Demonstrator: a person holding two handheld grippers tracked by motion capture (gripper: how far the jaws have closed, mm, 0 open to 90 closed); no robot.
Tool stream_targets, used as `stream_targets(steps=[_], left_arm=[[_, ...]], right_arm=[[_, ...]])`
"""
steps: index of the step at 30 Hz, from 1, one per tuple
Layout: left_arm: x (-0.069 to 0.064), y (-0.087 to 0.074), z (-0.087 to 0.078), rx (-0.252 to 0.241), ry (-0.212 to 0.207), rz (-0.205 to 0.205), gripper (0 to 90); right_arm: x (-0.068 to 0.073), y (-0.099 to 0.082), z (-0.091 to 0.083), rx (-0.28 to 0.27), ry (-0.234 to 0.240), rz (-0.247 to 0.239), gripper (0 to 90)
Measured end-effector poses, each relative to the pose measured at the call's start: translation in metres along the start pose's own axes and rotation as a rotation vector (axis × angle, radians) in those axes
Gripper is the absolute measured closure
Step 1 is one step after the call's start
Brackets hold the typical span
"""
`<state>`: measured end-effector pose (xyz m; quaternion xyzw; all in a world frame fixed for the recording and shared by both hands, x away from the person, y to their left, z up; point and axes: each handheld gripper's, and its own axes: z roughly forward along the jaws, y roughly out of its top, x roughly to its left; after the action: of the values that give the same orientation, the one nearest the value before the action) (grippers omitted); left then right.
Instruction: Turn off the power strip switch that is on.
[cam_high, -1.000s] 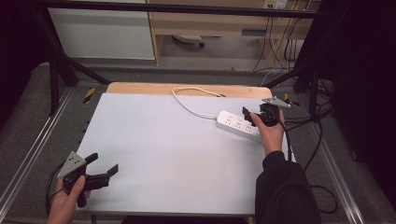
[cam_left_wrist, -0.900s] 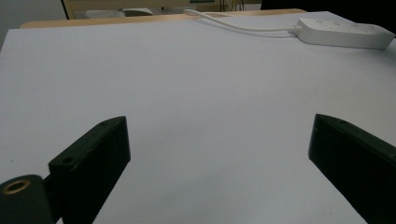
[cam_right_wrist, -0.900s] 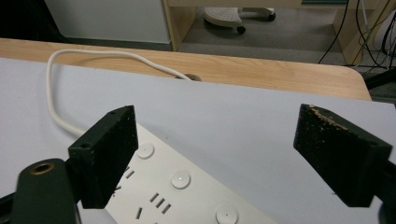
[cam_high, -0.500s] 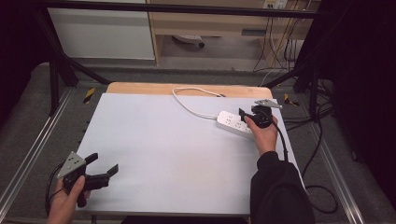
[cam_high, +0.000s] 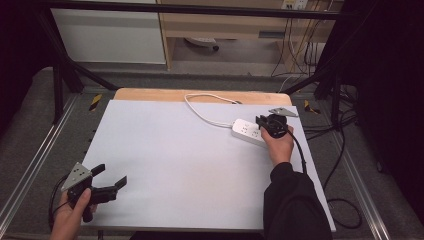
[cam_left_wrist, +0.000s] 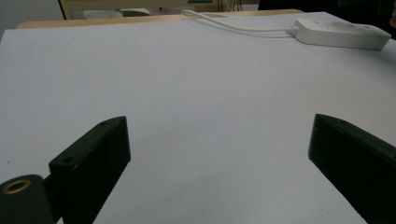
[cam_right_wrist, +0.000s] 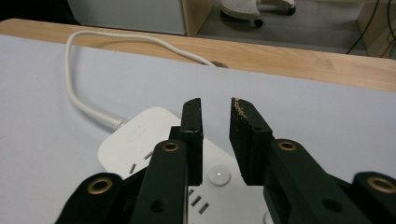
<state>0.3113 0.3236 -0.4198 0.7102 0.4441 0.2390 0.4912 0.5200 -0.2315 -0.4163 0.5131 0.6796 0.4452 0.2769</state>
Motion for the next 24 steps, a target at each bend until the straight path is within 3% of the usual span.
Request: stream_targets(steps=[11,24], left_arm=[[-0.0003,-0.0003,0.0006,0.007,-0.004,0.005,5.4],[-0.0003,-0.0003,0.0008,0.008,-0.001,0.006,5.4]], right_arm=[[0.0055,-0.003,0.002,0.022,0.002,-0.018,88.7],[0.0066,-0.0053,0.0031,0.044,-0.012,0.006,90.0]])
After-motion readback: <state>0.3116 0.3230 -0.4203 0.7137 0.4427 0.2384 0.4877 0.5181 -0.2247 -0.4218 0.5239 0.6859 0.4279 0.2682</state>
